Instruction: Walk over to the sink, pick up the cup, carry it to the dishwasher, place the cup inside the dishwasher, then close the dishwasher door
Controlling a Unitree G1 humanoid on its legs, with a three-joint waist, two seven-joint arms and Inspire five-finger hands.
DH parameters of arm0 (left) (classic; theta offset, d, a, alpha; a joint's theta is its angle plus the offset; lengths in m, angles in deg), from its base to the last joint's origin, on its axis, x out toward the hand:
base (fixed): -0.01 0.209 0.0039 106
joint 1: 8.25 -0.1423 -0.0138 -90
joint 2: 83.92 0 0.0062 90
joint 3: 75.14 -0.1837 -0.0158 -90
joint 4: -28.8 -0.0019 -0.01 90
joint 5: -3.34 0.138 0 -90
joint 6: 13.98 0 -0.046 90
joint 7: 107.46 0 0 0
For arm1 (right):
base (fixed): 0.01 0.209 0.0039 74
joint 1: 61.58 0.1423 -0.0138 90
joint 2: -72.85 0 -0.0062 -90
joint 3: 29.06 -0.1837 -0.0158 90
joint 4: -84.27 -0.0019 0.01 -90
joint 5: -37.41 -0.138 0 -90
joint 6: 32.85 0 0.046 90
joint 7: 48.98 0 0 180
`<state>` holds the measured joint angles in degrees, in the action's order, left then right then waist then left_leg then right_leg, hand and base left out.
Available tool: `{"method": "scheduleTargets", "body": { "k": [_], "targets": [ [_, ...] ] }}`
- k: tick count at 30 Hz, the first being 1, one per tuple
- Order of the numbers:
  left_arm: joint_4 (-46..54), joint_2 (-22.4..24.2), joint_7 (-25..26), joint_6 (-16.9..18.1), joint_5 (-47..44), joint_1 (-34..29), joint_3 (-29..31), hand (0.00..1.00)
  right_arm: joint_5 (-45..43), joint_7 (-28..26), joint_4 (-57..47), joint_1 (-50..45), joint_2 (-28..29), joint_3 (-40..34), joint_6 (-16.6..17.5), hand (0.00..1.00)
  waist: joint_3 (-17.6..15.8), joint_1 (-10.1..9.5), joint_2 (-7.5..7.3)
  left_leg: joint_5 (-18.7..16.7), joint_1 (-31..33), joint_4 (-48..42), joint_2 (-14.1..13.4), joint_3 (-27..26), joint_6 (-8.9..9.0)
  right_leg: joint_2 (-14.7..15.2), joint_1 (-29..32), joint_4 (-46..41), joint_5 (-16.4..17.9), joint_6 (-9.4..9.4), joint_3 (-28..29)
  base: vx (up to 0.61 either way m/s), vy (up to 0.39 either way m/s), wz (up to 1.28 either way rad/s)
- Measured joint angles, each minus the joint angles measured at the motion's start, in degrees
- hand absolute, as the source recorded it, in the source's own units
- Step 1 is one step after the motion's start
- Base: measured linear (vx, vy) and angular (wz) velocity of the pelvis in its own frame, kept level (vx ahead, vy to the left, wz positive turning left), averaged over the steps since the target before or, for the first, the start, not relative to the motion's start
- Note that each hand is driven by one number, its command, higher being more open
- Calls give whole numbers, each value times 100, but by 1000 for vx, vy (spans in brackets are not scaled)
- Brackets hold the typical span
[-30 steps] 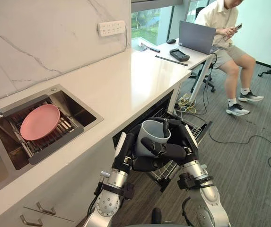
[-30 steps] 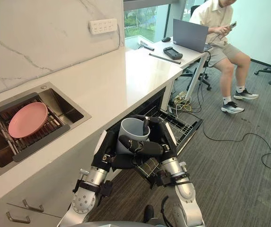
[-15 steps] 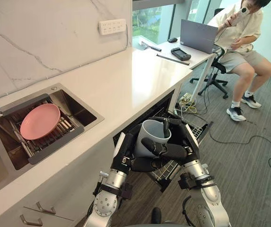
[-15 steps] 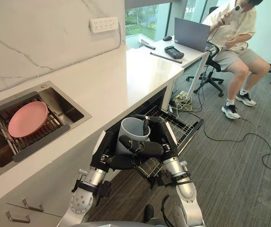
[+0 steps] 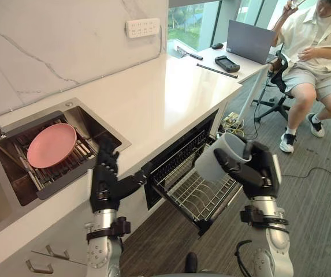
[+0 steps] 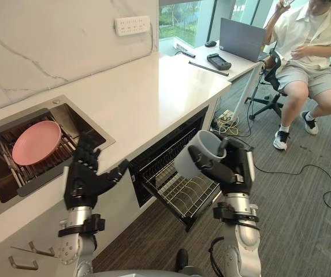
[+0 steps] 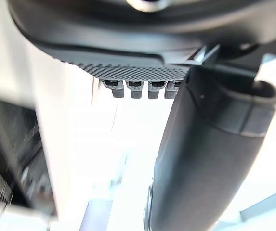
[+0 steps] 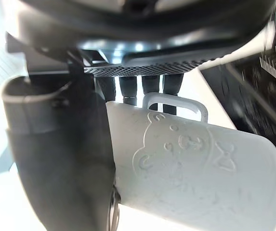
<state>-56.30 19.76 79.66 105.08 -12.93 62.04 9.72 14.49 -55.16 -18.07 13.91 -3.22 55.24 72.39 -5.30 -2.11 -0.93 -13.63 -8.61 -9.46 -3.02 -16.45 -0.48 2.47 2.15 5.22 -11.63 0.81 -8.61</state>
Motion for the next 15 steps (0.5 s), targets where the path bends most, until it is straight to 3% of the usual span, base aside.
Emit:
{"method": "scheduleTargets", "body": {
  "k": [5, 12, 15],
  "targets": [
    [81, 12, -49, -1, 46, -14, -238, 100, 7, -11, -195, -25, 2, 229, 79, 0, -15, -1, -4, -3, 1, -2, -1, 0, 4, 2, 0, 3, -1, -1, -2, 0, 0, 0],
    [360, -110, -1175, -9, -451, -14, -278, 100, 3, -200, -195, -34, -25, 126, 78, 0, -30, 15, 15, -3, 4, -7, 0, -6, 4, 2, 6, 4, -1, -1, 4, 0, 0, 0],
    [359, -167, -1610, -200, -536, -14, -402, 100, 5, -350, -187, -43, -55, 130, 65, 0, -36, 14, 21, -3, 15, -10, 0, -12, 4, 2, 17, 5, 0, -1, 8, 0, 0, 0]
  ]
}}
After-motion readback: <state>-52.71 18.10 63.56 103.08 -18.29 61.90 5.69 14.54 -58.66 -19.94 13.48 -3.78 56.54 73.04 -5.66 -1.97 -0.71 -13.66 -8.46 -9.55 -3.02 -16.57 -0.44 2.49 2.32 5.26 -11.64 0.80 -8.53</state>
